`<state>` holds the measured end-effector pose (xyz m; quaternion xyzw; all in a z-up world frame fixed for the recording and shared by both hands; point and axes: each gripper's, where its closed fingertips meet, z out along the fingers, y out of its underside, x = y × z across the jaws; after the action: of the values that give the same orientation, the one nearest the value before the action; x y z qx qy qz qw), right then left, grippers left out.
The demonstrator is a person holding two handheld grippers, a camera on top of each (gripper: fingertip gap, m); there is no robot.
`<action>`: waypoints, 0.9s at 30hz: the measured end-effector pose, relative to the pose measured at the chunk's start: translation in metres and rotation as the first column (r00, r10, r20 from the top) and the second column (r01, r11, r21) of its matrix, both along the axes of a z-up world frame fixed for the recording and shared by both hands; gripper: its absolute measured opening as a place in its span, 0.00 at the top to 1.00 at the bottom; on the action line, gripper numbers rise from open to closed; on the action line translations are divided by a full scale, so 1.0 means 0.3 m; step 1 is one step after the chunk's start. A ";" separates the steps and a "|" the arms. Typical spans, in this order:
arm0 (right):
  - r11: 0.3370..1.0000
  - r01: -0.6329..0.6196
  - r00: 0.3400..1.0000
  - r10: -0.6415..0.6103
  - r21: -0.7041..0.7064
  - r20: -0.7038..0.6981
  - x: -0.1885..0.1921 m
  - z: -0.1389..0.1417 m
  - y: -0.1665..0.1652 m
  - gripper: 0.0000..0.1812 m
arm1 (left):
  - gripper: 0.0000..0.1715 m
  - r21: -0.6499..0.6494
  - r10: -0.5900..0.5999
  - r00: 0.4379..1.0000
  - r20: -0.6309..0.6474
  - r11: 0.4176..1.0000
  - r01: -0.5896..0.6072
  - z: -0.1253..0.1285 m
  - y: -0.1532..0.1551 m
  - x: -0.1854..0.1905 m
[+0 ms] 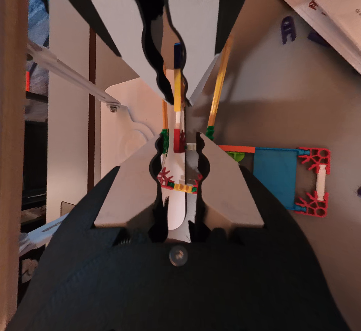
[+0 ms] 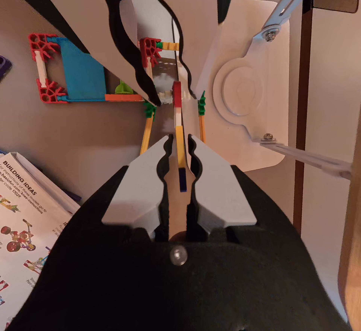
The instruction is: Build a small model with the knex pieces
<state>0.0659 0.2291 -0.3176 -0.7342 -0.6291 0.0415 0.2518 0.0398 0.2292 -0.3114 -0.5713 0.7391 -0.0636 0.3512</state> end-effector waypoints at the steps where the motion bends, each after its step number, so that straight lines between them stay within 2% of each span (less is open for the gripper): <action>1: 1.000 0.005 1.000 -0.005 0.000 -0.004 0.006 0.004 0.003 0.93 | 0.83 -0.005 0.006 1.000 0.006 1.000 -0.006 0.001 0.003 0.000; 16: 0.998 0.063 0.994 -0.063 0.001 -0.087 0.122 0.106 0.017 0.89 | 0.84 -0.071 0.017 1.000 0.004 0.997 -0.016 -0.031 -0.001 0.008; 27: 0.998 0.050 0.998 -0.051 -0.033 -0.032 0.127 0.051 0.005 0.88 | 0.89 -0.106 0.034 0.999 0.009 0.994 -0.033 -0.032 0.003 0.001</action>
<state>0.1039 0.2306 -0.3022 -0.7531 -0.6054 0.0573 0.2511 0.0400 0.2300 -0.3209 -0.6010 0.7231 -0.0997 0.3254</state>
